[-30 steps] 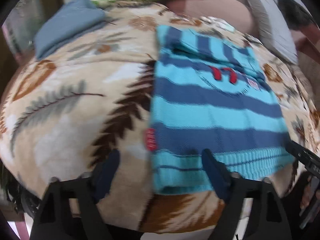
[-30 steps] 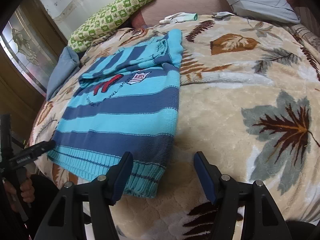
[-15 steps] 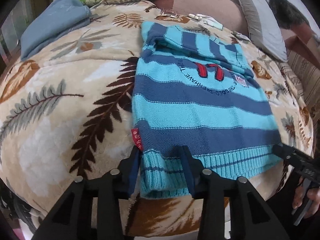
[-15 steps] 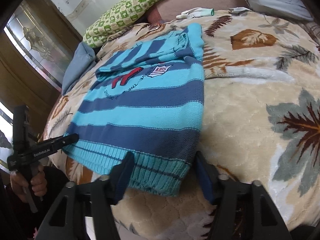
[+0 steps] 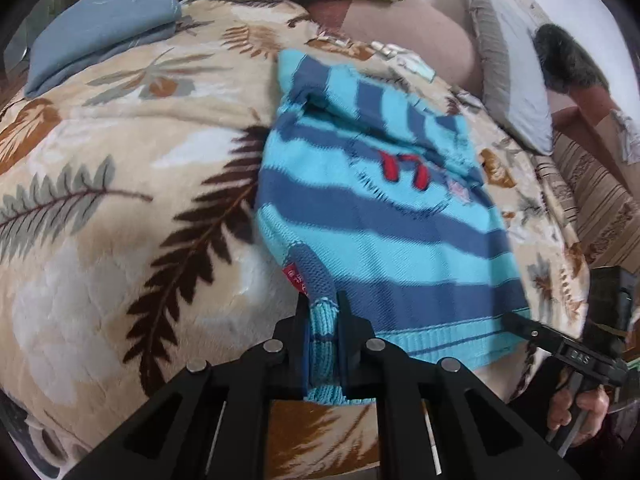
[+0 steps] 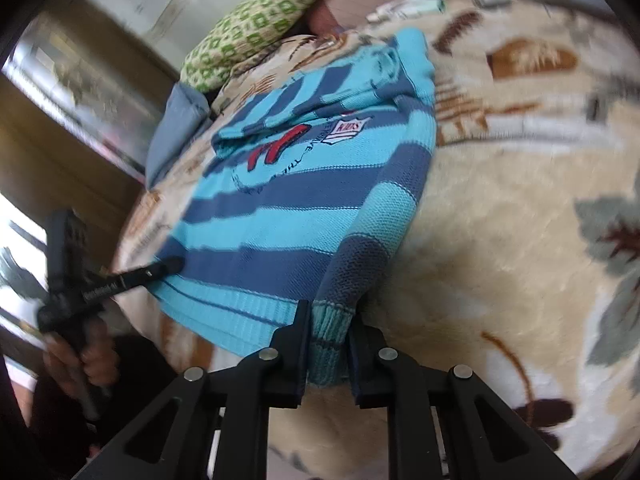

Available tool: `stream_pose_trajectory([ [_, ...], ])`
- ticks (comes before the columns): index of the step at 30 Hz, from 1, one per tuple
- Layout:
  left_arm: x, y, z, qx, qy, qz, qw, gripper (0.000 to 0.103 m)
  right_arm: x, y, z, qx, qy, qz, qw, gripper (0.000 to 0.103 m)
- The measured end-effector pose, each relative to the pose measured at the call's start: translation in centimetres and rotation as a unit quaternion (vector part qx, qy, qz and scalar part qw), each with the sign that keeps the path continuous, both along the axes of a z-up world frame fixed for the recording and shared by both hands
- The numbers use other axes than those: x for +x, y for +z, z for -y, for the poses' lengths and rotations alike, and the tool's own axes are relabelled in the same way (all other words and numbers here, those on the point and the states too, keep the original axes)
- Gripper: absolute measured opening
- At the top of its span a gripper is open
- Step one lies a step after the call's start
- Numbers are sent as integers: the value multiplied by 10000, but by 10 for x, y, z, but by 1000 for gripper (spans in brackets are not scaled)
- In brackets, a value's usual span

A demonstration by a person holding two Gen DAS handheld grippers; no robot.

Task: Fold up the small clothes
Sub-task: 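Grasp the sweater hem with both grippers, then lift the hem with both grippers and fold it over toward the collar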

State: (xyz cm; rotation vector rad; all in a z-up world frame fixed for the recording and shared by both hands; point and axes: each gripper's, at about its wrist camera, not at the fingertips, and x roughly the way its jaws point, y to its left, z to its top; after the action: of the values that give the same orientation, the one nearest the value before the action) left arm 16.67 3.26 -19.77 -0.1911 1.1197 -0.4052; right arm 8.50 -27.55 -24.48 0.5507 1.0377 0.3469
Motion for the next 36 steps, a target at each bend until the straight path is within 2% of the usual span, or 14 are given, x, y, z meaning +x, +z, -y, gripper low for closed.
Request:
stream_pose_trajectory([
  [4,6,9,2,-187,-119,-71,9997,10,10,-8,15,1063,-173,-365,9935,16],
  [6,6,9,2,-114,-173,-158,9997,10,17,-22,15,1149,-23,-932,9890,17],
  [8,2,7,0,-45,-196,-156,9997,10,17,-35,23,1525,-175,-1242,9803,14],
  [9,0,5,-1,8,-171,-131,9998,10,16,-35,23,1486,-154,-1227,9811,14],
  [13,-3,-6,-7,-40,19,-171,9998,10,10,-17,3,708,-17,-783,9944,14],
  [15,-7,-6,-6,-9,32,-110,9999,10,5,-11,-1,526,-99,-596,9968,13],
  [19,-7,11,-6,-168,-56,100,9998,10,2,5,3,606,-269,-268,9974,13],
  [24,7,39,-1,-376,-215,301,9986,10,13,29,16,1046,-382,26,9938,13],
  [27,27,59,9,-486,-325,421,9974,10,30,40,23,1255,-418,138,9911,13],
  [31,78,79,22,-800,-270,349,9958,10,69,58,37,1538,-578,301,9860,13],
  [36,167,68,26,-1054,152,119,9942,10,134,65,63,1662,-947,511,9802,13],
])
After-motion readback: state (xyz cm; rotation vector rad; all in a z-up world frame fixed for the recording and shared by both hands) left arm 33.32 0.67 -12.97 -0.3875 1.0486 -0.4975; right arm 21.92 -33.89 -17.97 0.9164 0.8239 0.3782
